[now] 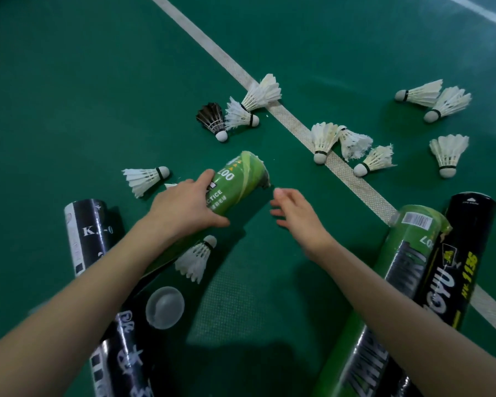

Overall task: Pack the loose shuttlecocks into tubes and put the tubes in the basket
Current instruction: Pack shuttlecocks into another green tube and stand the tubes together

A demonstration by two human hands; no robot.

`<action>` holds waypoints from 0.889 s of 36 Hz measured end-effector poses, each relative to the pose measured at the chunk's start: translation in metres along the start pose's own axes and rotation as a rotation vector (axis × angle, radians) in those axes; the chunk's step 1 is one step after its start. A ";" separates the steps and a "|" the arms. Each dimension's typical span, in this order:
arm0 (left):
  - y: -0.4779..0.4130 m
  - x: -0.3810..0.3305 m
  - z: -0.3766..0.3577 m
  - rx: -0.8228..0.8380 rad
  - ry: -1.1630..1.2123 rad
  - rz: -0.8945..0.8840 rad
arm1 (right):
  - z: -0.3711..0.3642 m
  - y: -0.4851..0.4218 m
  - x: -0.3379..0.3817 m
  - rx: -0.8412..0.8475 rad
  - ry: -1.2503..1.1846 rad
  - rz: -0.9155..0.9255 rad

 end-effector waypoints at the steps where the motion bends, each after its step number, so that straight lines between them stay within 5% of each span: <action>1: -0.001 0.006 0.000 -0.002 -0.006 0.019 | -0.009 0.003 -0.005 0.027 0.055 0.031; 4: -0.004 0.019 0.001 -0.010 -0.007 0.078 | -0.040 0.017 -0.010 0.182 0.234 0.267; 9: -0.006 0.029 0.001 -0.031 0.007 0.127 | -0.092 0.054 -0.007 0.406 0.656 0.948; 13: -0.004 0.032 -0.006 -0.016 0.004 0.124 | -0.114 0.068 -0.012 0.475 0.828 1.110; 21: -0.004 0.029 -0.008 -0.003 -0.021 0.117 | -0.106 0.067 -0.011 0.405 0.796 1.161; 26: -0.001 0.019 -0.010 0.004 -0.023 0.089 | -0.064 0.040 -0.013 0.306 0.864 0.897; 32: 0.004 -0.003 -0.012 0.025 0.007 0.013 | 0.024 0.004 -0.009 -0.010 0.929 0.754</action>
Point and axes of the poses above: each hand's wrist, its own y-axis away from the middle knuckle, its own z-axis out of the back of the hand, x = y × z, the point moved 6 cm from there along -y, towards the middle knuckle, and after that the axes turned 15 degrees about -x, right-handed, at the moved point
